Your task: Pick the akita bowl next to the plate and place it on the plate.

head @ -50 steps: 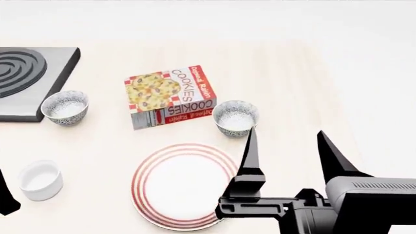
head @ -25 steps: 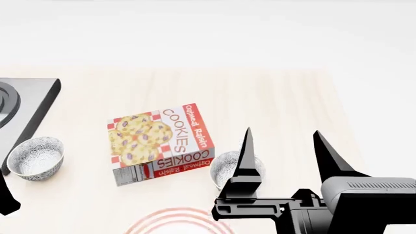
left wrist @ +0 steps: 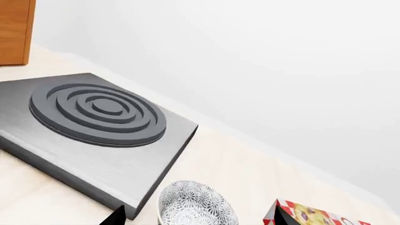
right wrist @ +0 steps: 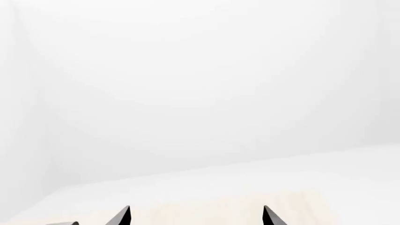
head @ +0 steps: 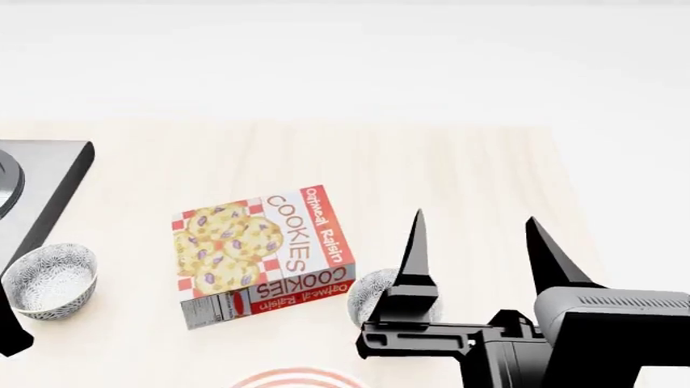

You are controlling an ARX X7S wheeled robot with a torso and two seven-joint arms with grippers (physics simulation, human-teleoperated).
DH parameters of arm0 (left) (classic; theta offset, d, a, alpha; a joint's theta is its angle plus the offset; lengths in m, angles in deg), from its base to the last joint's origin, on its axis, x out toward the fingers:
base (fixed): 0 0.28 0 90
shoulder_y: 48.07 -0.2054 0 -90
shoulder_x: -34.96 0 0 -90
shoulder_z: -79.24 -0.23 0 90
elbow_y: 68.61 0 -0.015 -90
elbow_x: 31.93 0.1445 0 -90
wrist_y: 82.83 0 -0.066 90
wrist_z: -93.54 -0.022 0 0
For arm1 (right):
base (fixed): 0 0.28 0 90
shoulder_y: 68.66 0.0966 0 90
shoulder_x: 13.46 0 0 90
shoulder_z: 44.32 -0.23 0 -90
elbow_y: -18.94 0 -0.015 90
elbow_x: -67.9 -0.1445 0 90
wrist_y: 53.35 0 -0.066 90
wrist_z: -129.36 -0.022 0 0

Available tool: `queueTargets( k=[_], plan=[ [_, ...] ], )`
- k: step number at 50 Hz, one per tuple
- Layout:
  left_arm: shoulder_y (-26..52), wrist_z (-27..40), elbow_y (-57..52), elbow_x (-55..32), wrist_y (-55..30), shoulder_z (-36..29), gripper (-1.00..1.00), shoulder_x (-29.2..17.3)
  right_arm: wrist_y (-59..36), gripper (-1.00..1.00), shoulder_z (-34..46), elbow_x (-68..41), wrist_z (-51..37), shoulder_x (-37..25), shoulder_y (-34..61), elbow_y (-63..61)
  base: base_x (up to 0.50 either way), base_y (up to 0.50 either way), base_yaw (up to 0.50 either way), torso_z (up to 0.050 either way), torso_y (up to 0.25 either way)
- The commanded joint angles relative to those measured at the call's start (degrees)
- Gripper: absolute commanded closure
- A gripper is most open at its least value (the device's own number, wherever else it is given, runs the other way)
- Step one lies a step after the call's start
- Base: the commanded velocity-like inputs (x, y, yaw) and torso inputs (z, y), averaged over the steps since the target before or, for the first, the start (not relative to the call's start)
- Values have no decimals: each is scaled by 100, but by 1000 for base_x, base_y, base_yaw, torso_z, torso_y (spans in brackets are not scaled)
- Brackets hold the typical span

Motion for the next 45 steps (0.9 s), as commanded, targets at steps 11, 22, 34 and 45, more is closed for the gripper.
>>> queueTargets(
  k=[11, 22, 34, 45],
  plan=[
    [-19, 35, -13, -82, 7, -8, -100, -30, -1529, -100, 113, 4, -1010, -23, 1373, 1056, 0, 0, 0, 0, 0],
    [-28, 59, -26, -125, 1, -13, -100, -42, -1777, -100, 648, 353, -859, -232, 2232, 2066, 0, 0, 0, 0, 0],
    [-34, 74, -17, -137, 24, -31, -100, -57, -2415, -100, 723, 141, -877, -33, 2954, 2760, 0, 0, 0, 0, 0],
    [-40, 92, -28, -187, 5, -30, -100, -80, -2904, -100, 1001, 118, -725, 123, 3686, 3934, 0, 0, 0, 0, 0]
  ],
)
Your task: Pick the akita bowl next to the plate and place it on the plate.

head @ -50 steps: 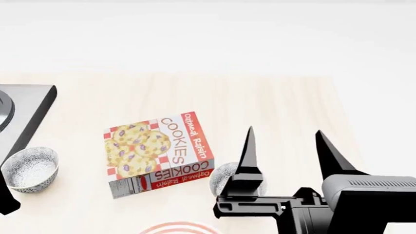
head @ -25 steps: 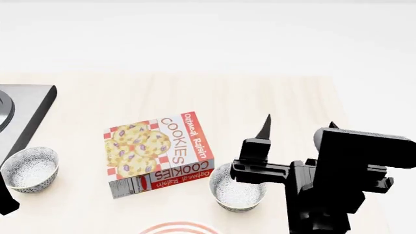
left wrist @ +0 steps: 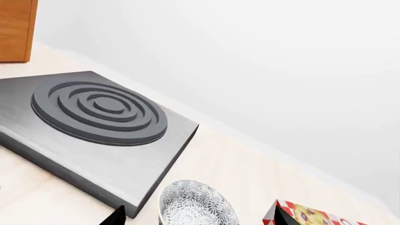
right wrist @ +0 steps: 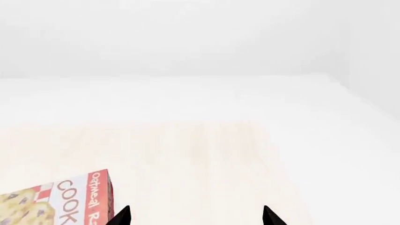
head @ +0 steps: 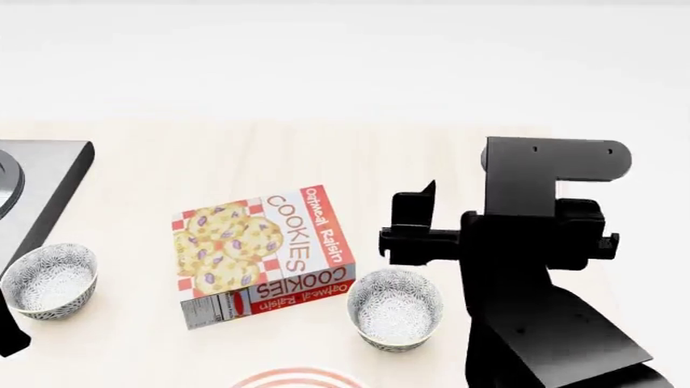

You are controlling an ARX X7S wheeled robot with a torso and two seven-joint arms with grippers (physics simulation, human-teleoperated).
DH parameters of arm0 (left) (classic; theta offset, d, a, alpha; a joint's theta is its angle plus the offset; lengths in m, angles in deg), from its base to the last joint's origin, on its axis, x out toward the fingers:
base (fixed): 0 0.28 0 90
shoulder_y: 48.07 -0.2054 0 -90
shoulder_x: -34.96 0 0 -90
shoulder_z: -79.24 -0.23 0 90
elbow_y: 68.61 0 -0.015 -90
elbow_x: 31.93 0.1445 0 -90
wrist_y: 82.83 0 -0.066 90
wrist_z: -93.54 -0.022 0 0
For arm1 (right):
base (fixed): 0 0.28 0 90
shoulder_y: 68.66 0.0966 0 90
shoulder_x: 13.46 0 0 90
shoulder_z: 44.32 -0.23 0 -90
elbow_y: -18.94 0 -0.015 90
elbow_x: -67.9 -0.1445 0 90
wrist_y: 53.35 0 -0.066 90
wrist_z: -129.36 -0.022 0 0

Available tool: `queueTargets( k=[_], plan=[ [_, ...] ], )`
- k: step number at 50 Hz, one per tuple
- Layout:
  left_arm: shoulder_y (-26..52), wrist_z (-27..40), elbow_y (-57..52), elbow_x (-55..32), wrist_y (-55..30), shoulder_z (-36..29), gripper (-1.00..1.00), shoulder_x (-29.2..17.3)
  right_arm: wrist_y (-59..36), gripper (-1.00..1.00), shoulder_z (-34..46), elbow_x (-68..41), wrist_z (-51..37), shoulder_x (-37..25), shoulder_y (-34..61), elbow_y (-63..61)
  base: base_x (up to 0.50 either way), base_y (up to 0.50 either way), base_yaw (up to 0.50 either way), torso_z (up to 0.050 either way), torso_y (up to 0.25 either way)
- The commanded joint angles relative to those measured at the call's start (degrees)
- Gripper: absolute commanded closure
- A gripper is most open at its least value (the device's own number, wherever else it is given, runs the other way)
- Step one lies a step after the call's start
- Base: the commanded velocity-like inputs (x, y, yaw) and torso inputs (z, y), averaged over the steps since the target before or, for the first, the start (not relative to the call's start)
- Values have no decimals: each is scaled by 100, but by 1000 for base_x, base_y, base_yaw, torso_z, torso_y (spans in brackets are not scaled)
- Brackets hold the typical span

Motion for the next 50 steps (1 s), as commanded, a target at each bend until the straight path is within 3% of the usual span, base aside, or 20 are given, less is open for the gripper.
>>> queueTargets(
  k=[1, 8, 26, 50],
  plan=[
    [-8, 21, -9, -29, 0, -9, -100, -18, -375, -100, 140, -12, 24, 205, 709, 1082, 0, 0, 0, 0, 0],
    [-2, 34, -3, -40, 3, -19, -100, -25, -181, -100, 300, 137, 348, 278, 1295, 2375, 0, 0, 0, 0, 0],
    [20, 36, 67, -36, 57, -58, -100, -25, 20, -100, 627, 335, 873, 470, 2317, 4353, 0, 0, 0, 0, 0],
    [-28, 87, -26, -101, 37, -68, -100, -78, 516, -100, 596, 284, 1618, 703, 2968, 6562, 0, 0, 0, 0, 0]
  ],
)
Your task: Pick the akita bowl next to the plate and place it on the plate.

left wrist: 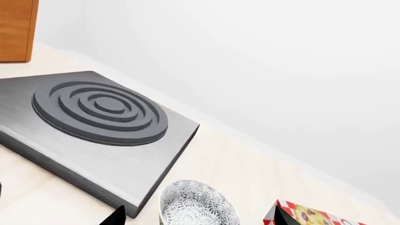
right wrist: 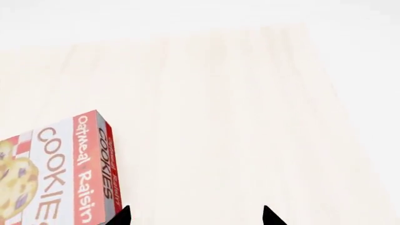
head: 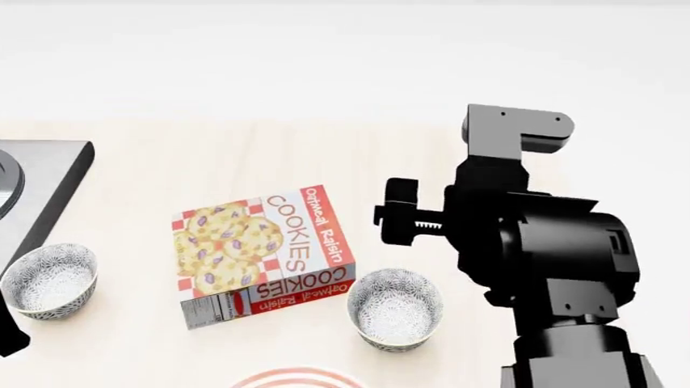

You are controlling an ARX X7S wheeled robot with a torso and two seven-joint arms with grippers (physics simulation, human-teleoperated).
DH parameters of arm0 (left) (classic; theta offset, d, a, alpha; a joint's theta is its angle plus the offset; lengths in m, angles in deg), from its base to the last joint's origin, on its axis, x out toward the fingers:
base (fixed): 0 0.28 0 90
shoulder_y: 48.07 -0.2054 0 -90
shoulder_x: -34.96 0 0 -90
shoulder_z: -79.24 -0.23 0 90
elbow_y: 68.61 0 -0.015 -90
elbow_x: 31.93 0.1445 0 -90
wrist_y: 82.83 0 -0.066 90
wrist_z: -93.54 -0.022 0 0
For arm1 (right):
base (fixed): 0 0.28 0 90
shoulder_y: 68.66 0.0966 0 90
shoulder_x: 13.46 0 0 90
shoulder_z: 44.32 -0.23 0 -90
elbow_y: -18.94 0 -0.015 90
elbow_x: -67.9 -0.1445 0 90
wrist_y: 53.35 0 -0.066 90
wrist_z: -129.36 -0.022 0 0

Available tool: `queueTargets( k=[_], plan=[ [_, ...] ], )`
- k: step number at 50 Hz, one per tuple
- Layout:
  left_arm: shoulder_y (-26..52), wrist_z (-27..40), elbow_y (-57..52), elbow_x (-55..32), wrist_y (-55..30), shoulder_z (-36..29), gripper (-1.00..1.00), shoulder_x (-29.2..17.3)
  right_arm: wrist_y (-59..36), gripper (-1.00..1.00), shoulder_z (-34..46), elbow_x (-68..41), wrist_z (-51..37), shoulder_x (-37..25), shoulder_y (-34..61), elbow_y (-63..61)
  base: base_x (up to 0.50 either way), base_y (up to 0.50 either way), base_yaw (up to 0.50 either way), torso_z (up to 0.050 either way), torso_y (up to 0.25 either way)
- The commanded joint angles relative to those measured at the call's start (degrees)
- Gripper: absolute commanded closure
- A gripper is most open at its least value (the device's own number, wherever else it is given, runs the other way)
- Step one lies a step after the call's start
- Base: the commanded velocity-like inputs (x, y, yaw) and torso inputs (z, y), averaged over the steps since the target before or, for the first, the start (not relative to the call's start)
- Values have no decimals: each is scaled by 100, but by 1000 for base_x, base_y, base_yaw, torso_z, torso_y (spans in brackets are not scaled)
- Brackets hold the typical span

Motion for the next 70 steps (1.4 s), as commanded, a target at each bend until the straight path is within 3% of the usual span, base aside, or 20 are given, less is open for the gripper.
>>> queueTargets(
  k=[1, 15, 49, 70],
  plan=[
    [-16, 17, -25, -21, 1, -10, -100, -21, 128, -100, -13, -34, 294, 92, 283, 866, 0, 0, 0, 0, 0],
    [-1, 10, 32, 42, 81, -70, -100, -19, 882, -100, 165, 246, 908, 371, 897, 2722, 0, 0, 0, 0, 0],
    [0, 32, 72, -9, 119, -102, -100, -49, 865, -100, -2035, 2246, 1134, 557, 389, 2757, 0, 0, 0, 0, 0],
    [-13, 76, 28, -72, 93, -108, -100, -87, 1067, -100, -2965, 2744, 1210, 558, 150, 2757, 0, 0, 0, 0, 0]
  ],
)
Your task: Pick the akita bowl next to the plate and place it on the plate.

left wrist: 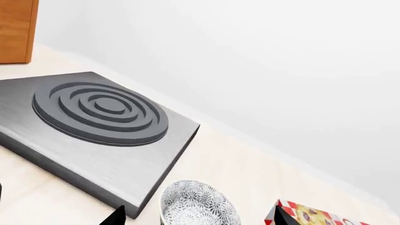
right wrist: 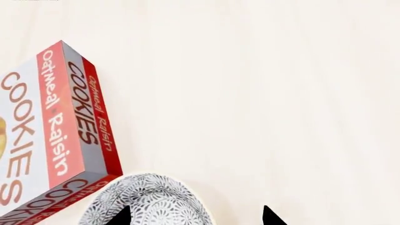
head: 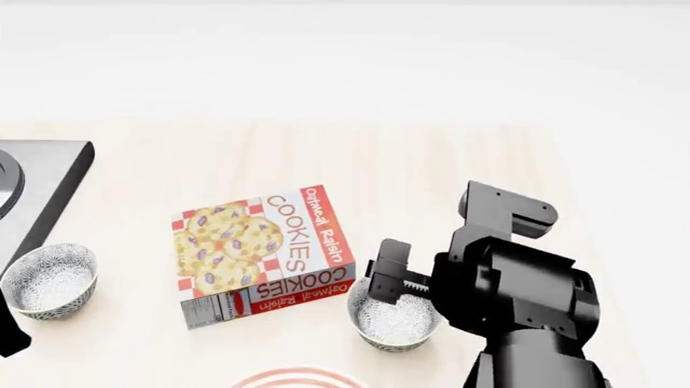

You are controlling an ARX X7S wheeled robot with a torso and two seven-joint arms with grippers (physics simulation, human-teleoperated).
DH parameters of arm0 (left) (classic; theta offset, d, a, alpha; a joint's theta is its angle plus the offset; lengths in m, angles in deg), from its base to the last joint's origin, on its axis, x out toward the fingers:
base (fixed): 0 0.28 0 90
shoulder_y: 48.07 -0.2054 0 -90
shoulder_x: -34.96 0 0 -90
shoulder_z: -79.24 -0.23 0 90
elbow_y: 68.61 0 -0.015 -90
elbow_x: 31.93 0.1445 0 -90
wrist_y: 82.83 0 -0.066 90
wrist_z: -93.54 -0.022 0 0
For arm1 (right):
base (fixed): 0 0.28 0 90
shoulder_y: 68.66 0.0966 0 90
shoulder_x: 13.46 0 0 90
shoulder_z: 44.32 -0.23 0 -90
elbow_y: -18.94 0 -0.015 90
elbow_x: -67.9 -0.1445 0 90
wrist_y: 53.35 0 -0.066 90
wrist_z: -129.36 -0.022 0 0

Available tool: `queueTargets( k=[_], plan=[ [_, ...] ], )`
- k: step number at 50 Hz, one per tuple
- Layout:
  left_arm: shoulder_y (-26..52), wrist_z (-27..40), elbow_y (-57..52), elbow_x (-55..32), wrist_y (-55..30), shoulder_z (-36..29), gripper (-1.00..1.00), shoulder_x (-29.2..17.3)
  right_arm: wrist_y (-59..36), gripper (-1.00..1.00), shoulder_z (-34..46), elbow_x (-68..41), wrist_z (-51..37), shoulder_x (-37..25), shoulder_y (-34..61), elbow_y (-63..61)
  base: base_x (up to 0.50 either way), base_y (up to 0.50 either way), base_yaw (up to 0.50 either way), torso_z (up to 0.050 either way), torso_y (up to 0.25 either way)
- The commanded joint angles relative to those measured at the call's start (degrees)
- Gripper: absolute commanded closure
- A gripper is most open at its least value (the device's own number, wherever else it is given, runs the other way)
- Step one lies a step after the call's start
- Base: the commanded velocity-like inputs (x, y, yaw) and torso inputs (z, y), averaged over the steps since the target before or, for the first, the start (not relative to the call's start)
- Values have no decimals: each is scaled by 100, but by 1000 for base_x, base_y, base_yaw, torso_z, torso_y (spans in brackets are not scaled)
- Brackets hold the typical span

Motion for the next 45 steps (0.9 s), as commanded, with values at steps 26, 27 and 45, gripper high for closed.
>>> queueTargets(
  k=[26, 27, 45],
  plan=[
    [6, 16, 40, -51, 37, -24, -100, -47, 40, -100, -863, 439, -2, 42, -310, 6, 0, 0, 0, 0, 0],
    [-4, 40, -4, -65, 9, -22, -100, -55, 19, -100, -875, 435, 11, 43, -310, 6, 0, 0, 0, 0, 0],
    [-13, 50, 20, -76, 48, -43, -100, -56, -31, -100, -1030, 453, 86, 30, -489, 6, 0, 0, 0, 0, 0]
  ],
)
